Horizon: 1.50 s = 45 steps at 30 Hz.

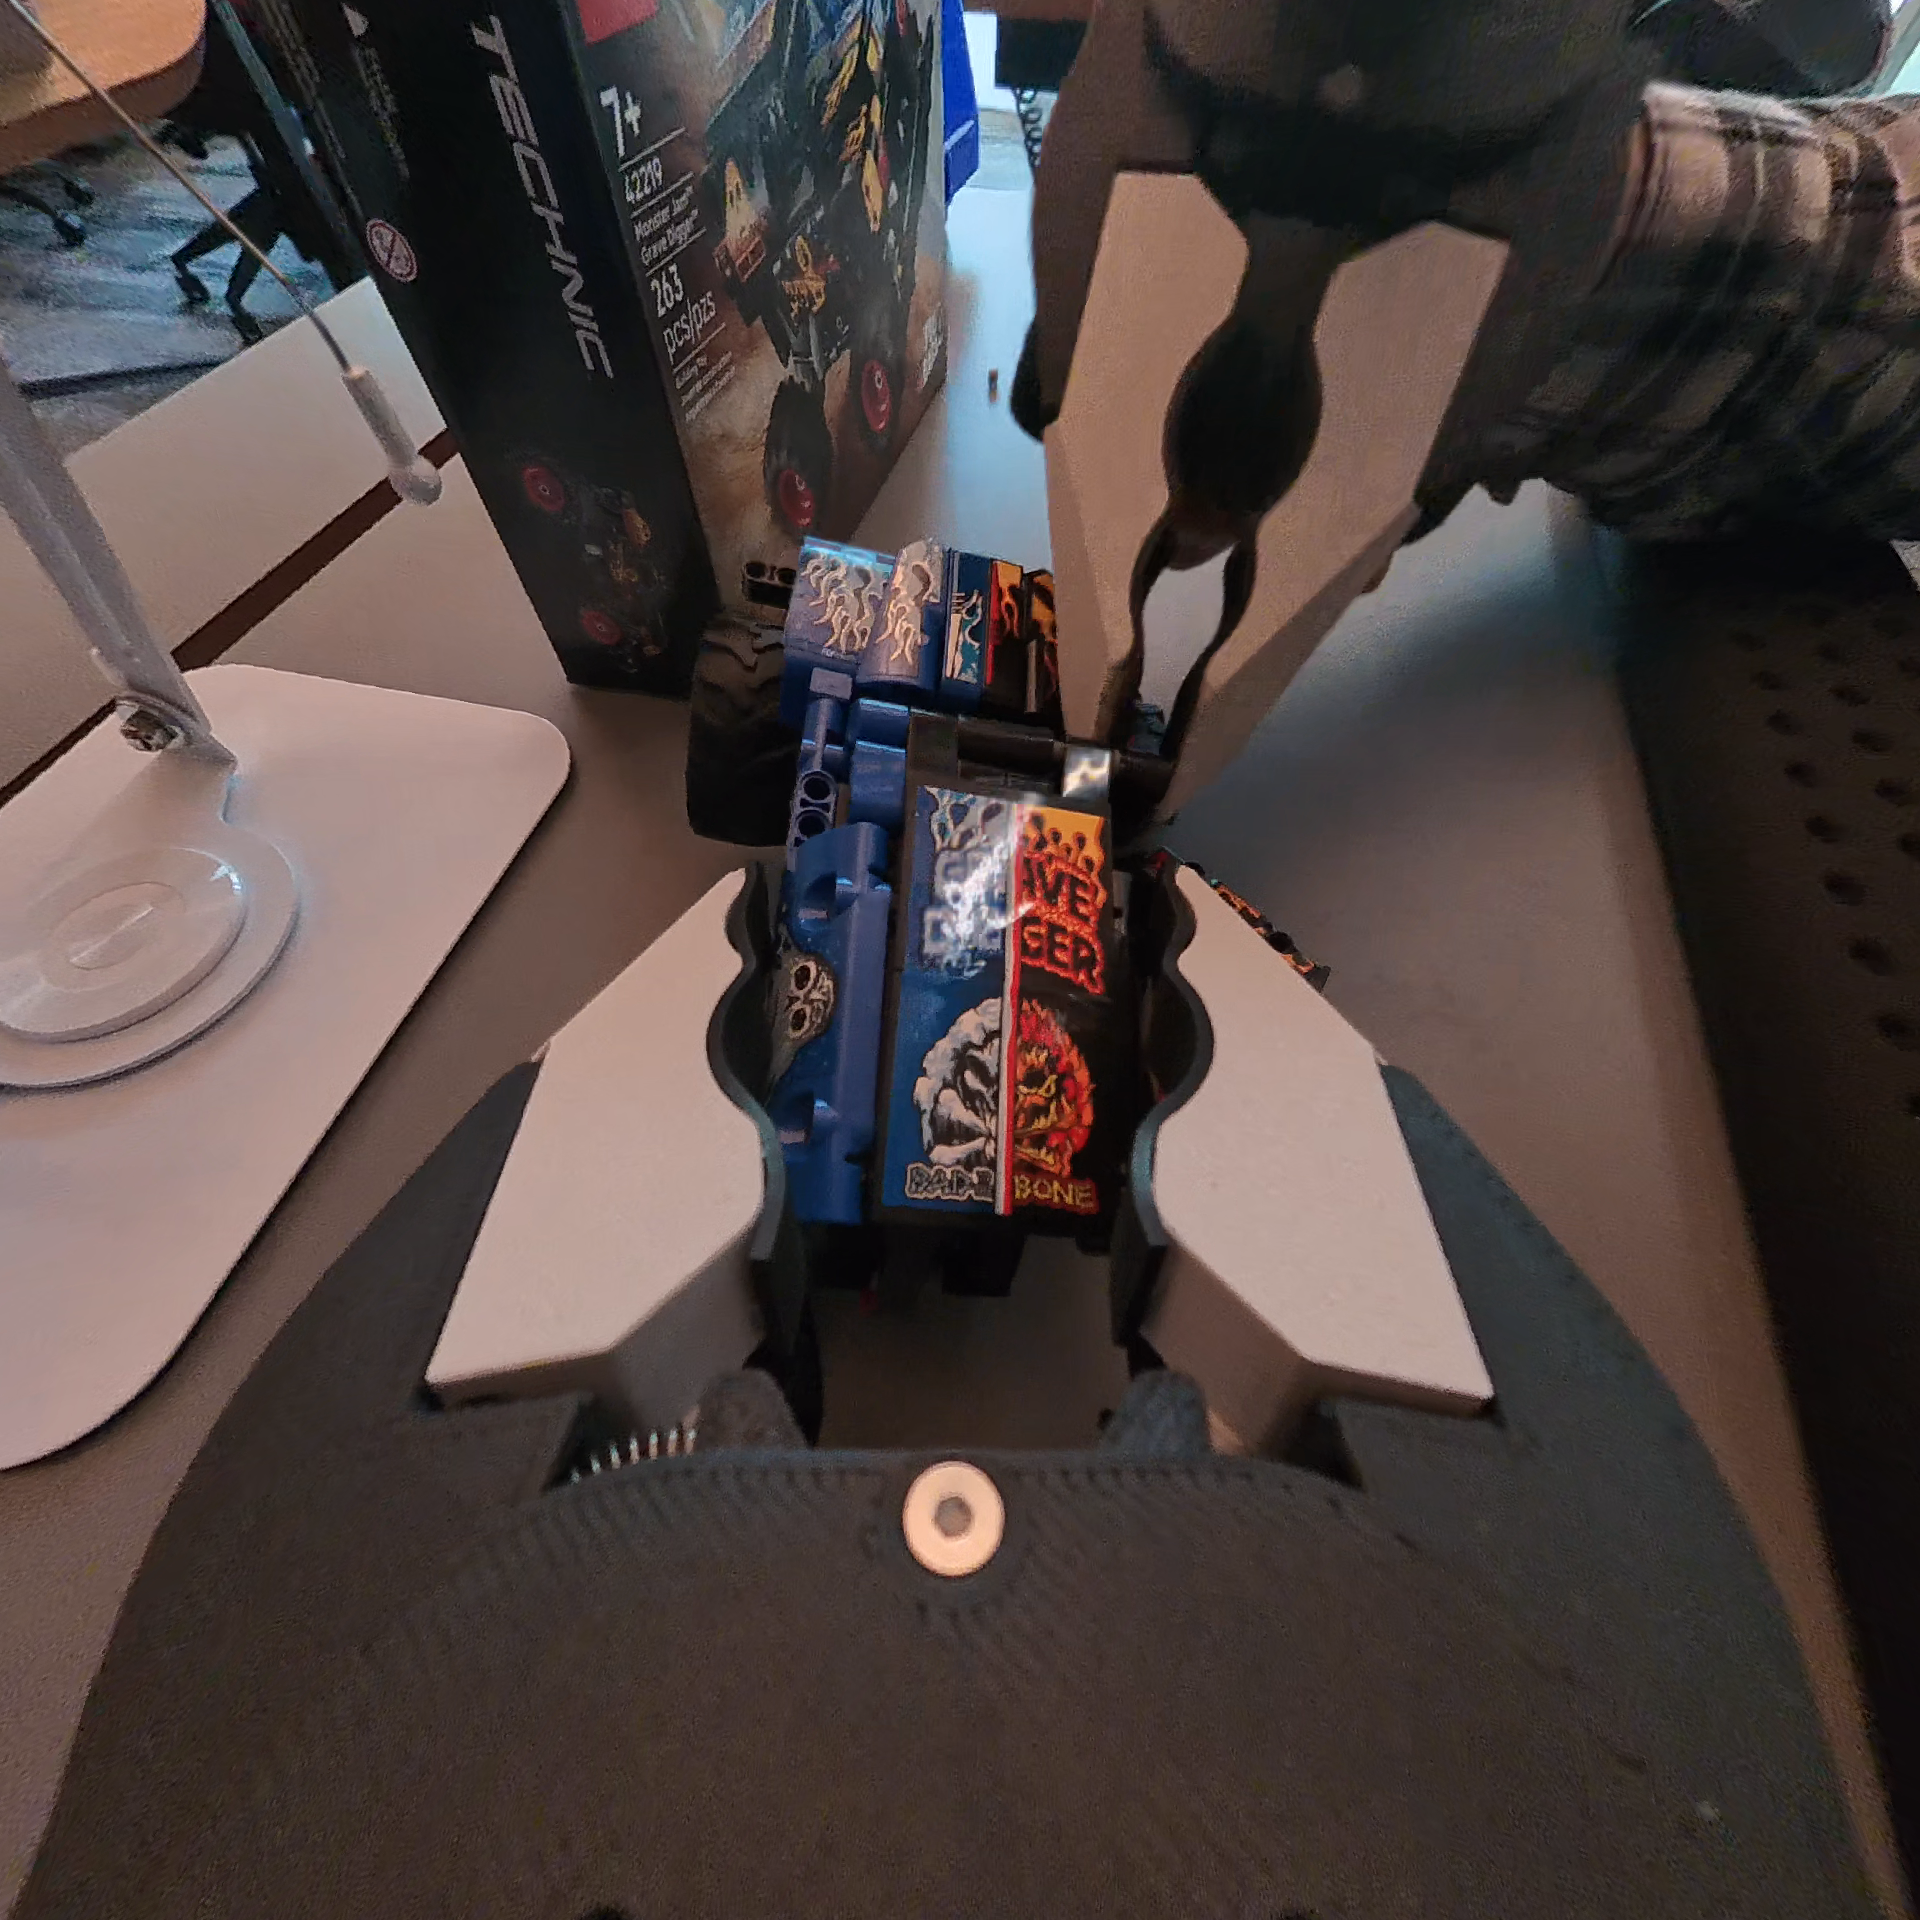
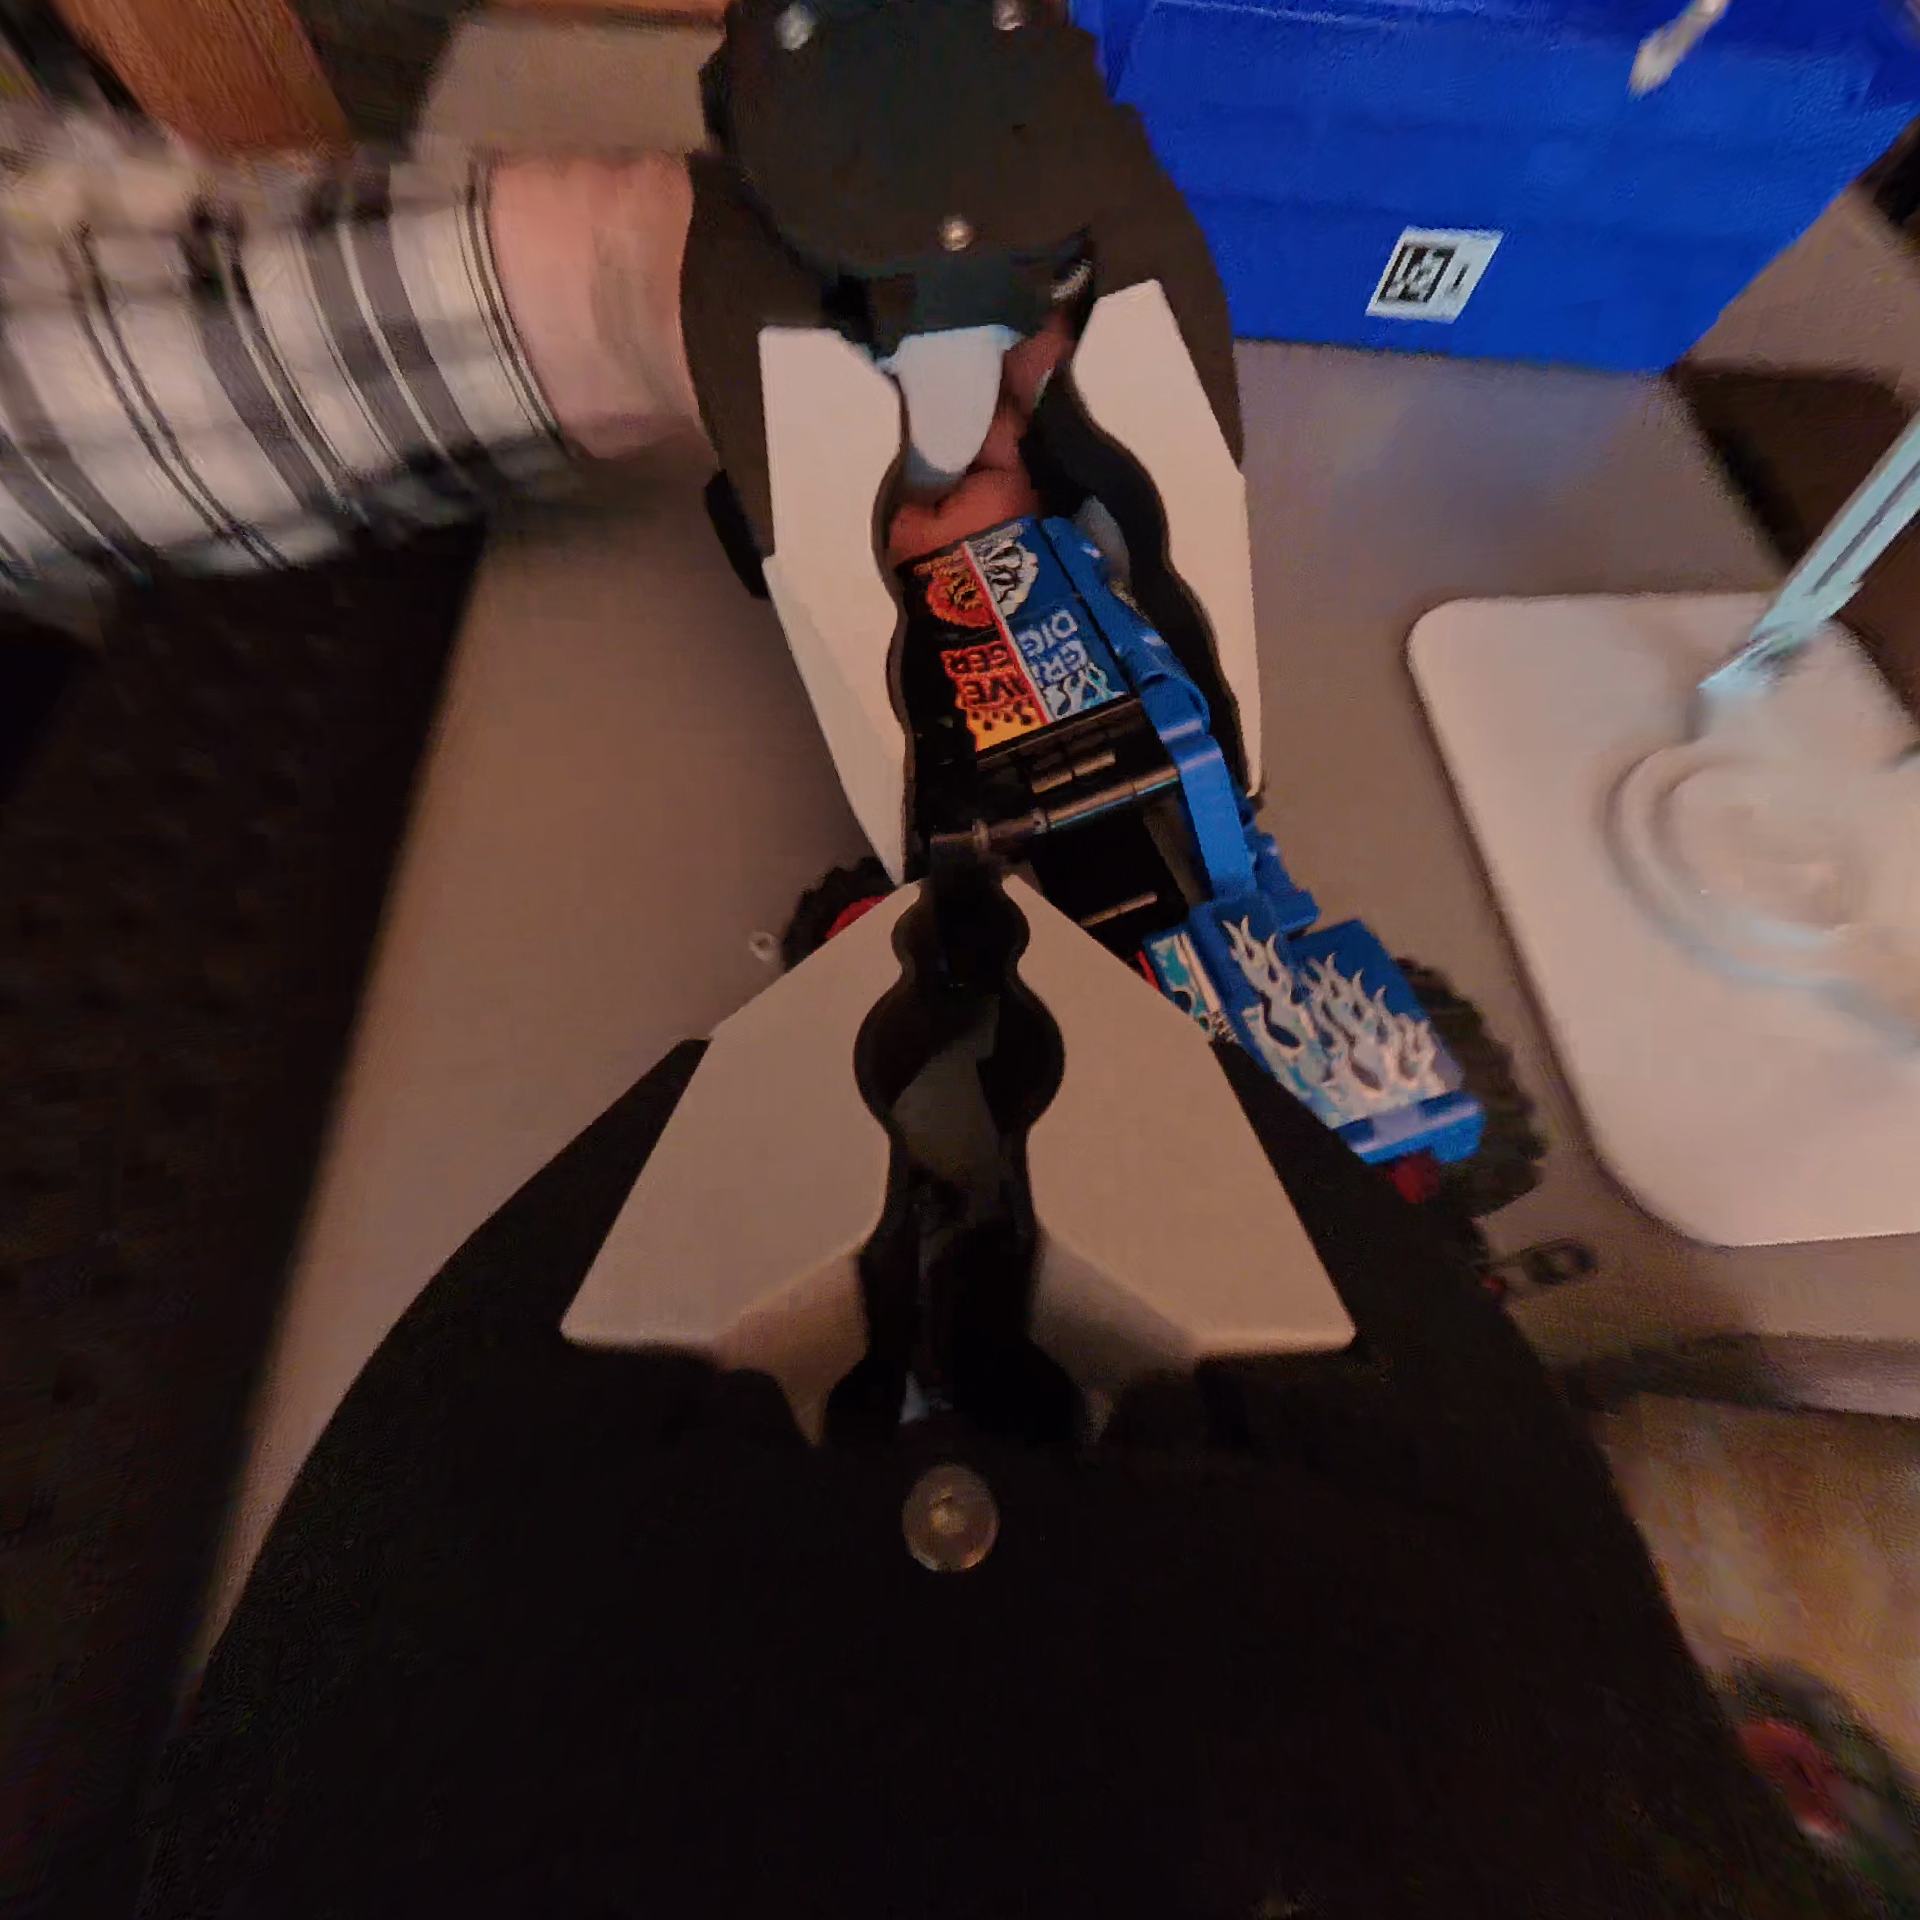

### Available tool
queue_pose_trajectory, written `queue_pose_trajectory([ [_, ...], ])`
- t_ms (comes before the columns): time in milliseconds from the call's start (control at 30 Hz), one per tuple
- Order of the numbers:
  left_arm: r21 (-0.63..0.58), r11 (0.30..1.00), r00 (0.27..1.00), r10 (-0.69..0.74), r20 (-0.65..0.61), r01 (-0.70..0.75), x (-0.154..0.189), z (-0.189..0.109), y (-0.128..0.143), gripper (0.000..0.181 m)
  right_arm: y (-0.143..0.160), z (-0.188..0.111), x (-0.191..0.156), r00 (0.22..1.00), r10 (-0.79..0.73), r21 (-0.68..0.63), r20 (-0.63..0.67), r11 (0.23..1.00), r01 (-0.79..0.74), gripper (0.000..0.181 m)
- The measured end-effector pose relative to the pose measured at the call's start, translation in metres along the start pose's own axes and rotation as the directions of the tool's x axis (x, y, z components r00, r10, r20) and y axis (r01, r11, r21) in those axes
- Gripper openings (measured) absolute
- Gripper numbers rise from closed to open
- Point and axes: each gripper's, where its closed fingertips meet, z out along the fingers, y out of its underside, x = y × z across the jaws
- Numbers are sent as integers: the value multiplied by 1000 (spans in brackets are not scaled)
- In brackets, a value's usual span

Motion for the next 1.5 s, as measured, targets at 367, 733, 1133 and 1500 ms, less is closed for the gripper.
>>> queue_pose_trajectory([
  [367, 17, 1000, 999, -8, -36, 9, 4, 1, 1, 73, 2, -1, -4, 933, -340, -67, -119, 940, 334, 6],
  [733, 30, 999, 997, -33, -76, 36, 6, 7, -1, 73, 7, -9, -9, 941, -337, -12, -29, 942, 337, 6],
  [1133, 41, 996, 996, -72, -59, 74, -3, 0, 0, 71, 23, 3, -39, 853, -521, -191, 26, 835, 516, 6],
  [1500, 2, 999, 999, -37, -15, 37, -3, -1, 0, 71, 44, -18, -34, 943, -323, -222, 77, 917, 332, 38],
])
